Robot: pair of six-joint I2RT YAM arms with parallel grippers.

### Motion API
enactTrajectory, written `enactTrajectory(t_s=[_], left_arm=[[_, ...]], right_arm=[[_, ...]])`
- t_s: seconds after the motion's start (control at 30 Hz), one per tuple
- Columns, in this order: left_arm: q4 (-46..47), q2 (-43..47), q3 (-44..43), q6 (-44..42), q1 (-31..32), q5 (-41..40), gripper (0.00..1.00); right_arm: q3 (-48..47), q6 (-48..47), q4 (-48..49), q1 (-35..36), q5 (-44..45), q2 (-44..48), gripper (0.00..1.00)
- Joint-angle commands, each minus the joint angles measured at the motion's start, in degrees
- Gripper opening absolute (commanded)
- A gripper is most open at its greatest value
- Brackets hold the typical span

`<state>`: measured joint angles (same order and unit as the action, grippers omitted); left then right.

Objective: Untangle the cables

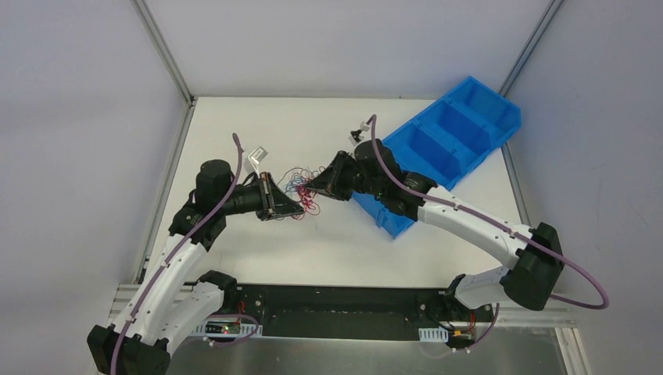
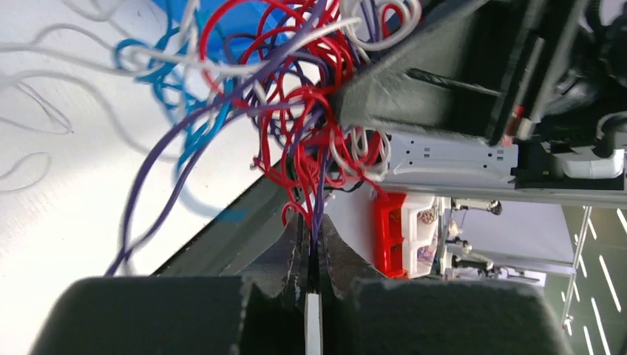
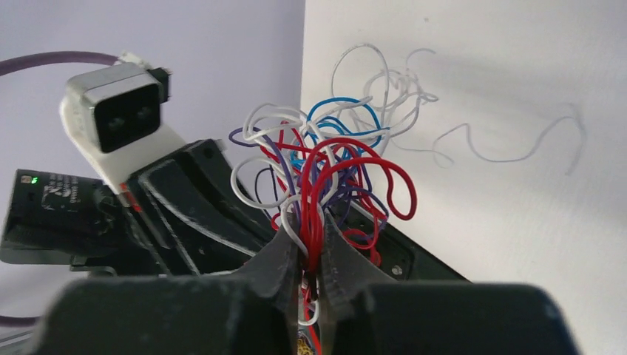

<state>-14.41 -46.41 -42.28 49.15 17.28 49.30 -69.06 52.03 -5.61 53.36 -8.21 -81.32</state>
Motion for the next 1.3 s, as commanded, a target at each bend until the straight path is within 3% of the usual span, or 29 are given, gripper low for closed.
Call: enactTrajectory(t_s=[0.0, 0.17, 0.3, 0.33, 0.37, 0.47, 0.57, 0.6, 0.63, 0.7, 0.87, 0.97, 1.1, 1.27], left_arm=[[-1.96, 5.22, -1.85, 0.46, -0.7, -4.5, 0.0], [-11.6, 9.17, -5.58, 0.57, -9.11, -10.65, 0.0], [-18.37, 9.0, -11.08, 1.54, -12.24, -18.96, 0.0], [-19.75, 8.62, -12.78, 1.59, -12.91, -20.74, 0.0], [-21.26, 8.01, -14.9, 1.54, -13.46, -22.36, 0.0], [-24.83, 6.46, -20.13, 3.45, -15.29, -28.01, 0.0], [-27.62, 4.68, -23.86, 6.45, -17.62, -32.35, 0.0], [-27.75, 4.17, -24.52, 7.55, -18.78, -33.16, 0.0], [-27.77, 3.74, -25.45, 8.73, -19.6, -33.8, 0.0], [-27.6, 1.99, -26.97, 10.91, -21.73, -34.44, 0.0], [-29.46, -5.17, -36.52, 13.13, -28.25, -38.12, 0.0], [-30.15, -12.86, -44.8, 14.61, -33.02, -37.2, 0.0], [-27.48, -24.17, -51.45, 19.18, -37.61, -29.85, 0.0], [-25.23, -38.67, -61.04, 15.55, -37.85, -23.34, 0.0]], right_arm=[[3.93, -0.98, -3.32, -4.47, 1.45, 9.07, 0.0], [5.86, -4.63, -11.17, -9.1, 2.54, 15.47, 0.0], [5.4, -6.49, -14.39, -11.06, 1.3, 17.68, 0.11], [5.14, -7.19, -15.28, -11.33, 1.1, 17.87, 0.09], [5.08, -7.72, -15.73, -11.5, 0.91, 18.13, 0.01], [5.12, -8.32, -17.25, -12.15, 1.09, 19.0, 0.0], [5.02, -8.64, -19.02, -12.48, 0.89, 19.7, 0.18], [4.73, -8.79, -19.76, -12.56, 0.83, 19.9, 0.19], [4.29, -9.12, -20.56, -12.63, 0.7, 19.89, 0.16], [2.87, -9.96, -22.56, -12.66, 0.07, 19.26, 0.0], [-2.71, -12.18, -25.3, -12.64, -4.62, 14.46, 0.0], [-5.17, -14.26, -27.04, -12.62, -8.08, 12.25, 0.0], [-5.14, -16.82, -28.58, -12.6, -12.23, 11.64, 0.0], [-6.37, -19.25, -28.34, -12.66, -16.8, 9.04, 0.0]])
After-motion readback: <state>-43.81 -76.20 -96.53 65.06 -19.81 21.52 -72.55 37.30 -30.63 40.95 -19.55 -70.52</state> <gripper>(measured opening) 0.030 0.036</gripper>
